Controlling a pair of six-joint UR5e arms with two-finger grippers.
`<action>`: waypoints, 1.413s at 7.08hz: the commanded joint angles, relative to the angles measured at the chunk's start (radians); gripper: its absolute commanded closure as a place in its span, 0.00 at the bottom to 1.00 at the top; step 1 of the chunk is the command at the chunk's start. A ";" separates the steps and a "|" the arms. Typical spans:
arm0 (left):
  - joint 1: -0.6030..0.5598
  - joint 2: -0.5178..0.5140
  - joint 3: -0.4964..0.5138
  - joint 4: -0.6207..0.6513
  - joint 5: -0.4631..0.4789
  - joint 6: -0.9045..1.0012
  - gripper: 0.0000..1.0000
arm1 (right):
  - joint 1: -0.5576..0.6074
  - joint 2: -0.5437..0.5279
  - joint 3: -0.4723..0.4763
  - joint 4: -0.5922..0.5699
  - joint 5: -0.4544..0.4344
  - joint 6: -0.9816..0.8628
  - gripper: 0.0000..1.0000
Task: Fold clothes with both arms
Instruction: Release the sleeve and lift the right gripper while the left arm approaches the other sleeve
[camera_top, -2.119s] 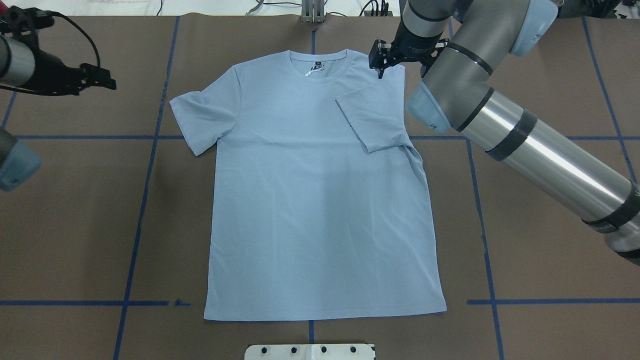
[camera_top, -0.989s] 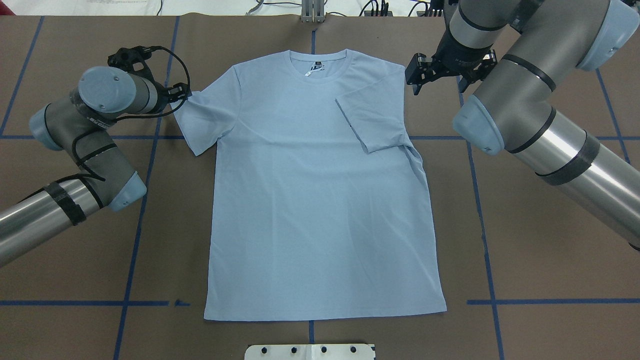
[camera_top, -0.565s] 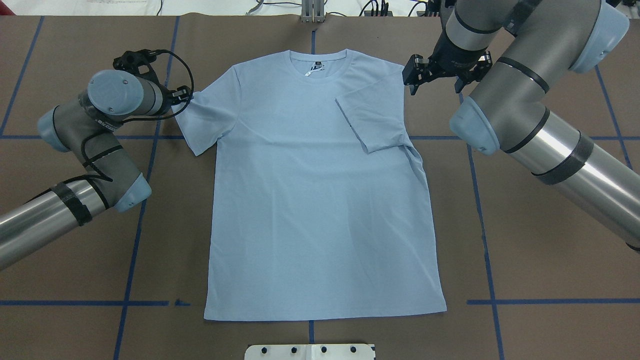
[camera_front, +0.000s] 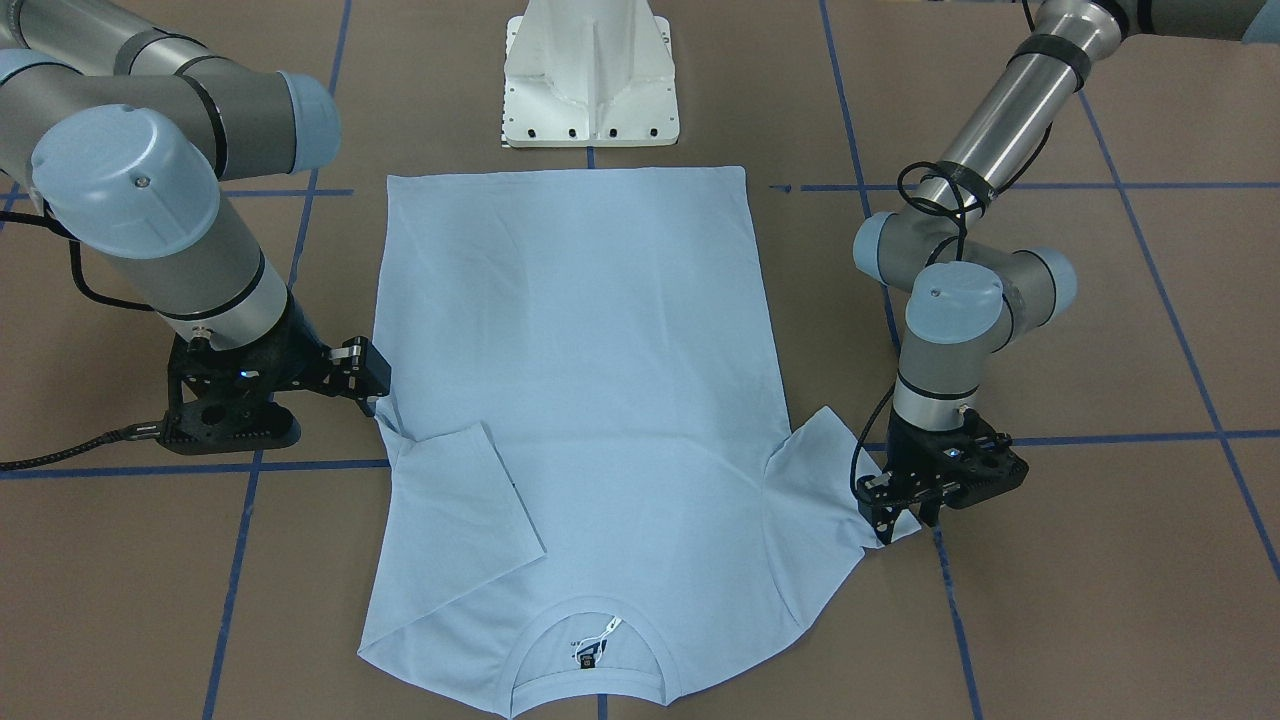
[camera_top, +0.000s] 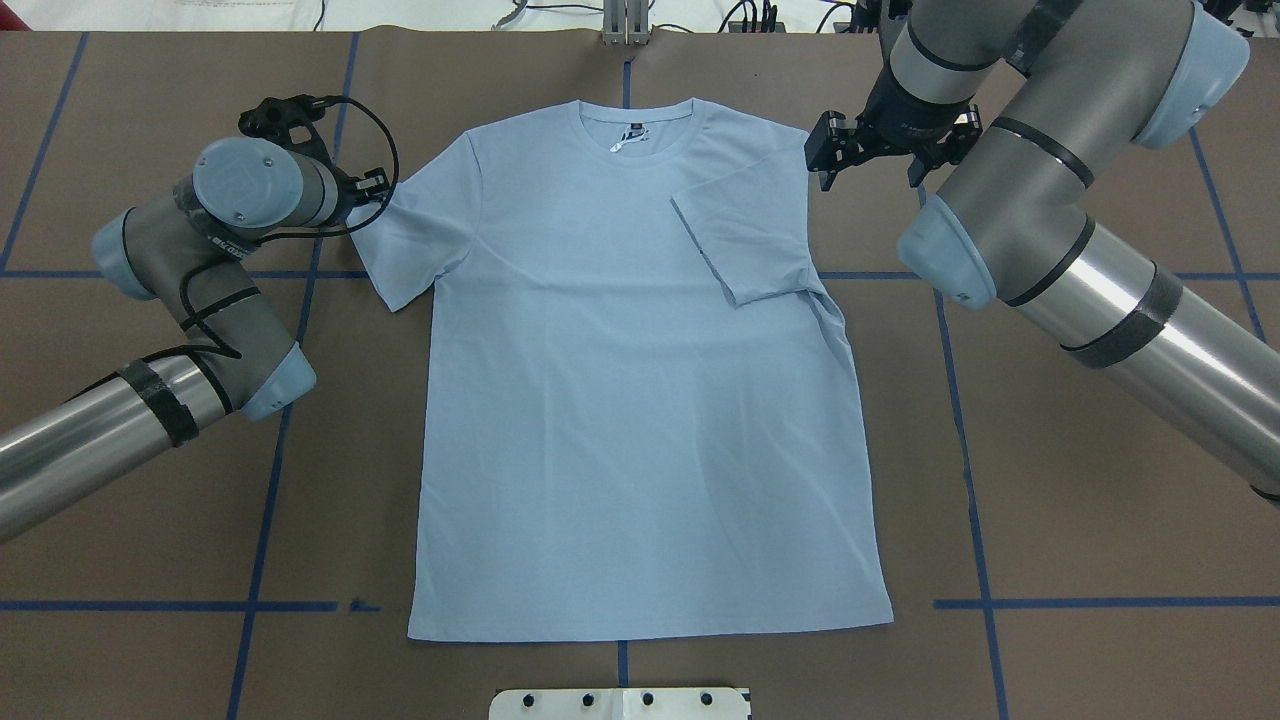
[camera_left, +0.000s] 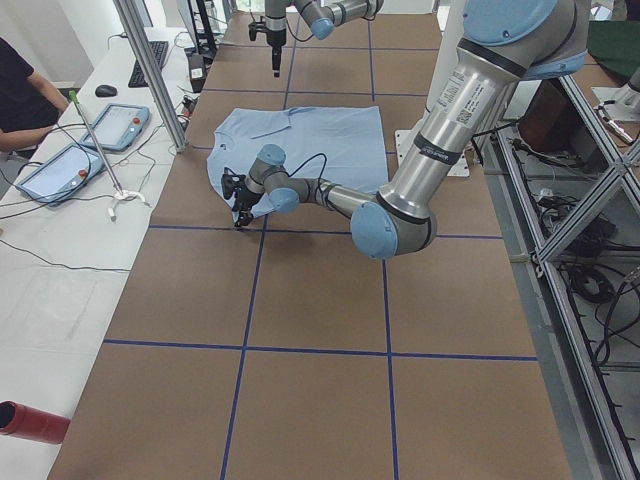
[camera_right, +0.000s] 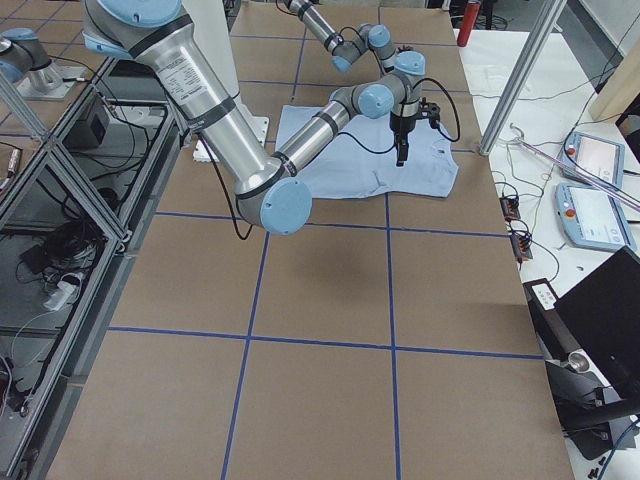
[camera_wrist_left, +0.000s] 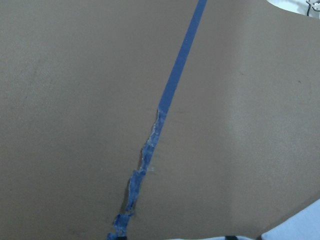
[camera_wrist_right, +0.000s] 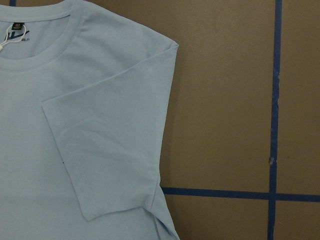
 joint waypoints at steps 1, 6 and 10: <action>-0.001 -0.001 0.000 0.004 0.000 0.009 0.64 | 0.000 0.000 -0.007 0.001 0.000 -0.002 0.00; -0.006 0.008 -0.218 0.218 -0.009 0.014 1.00 | 0.000 0.001 -0.020 0.001 0.000 -0.005 0.00; 0.083 -0.311 -0.006 0.380 0.000 -0.141 1.00 | -0.003 -0.014 -0.023 0.014 0.000 -0.002 0.00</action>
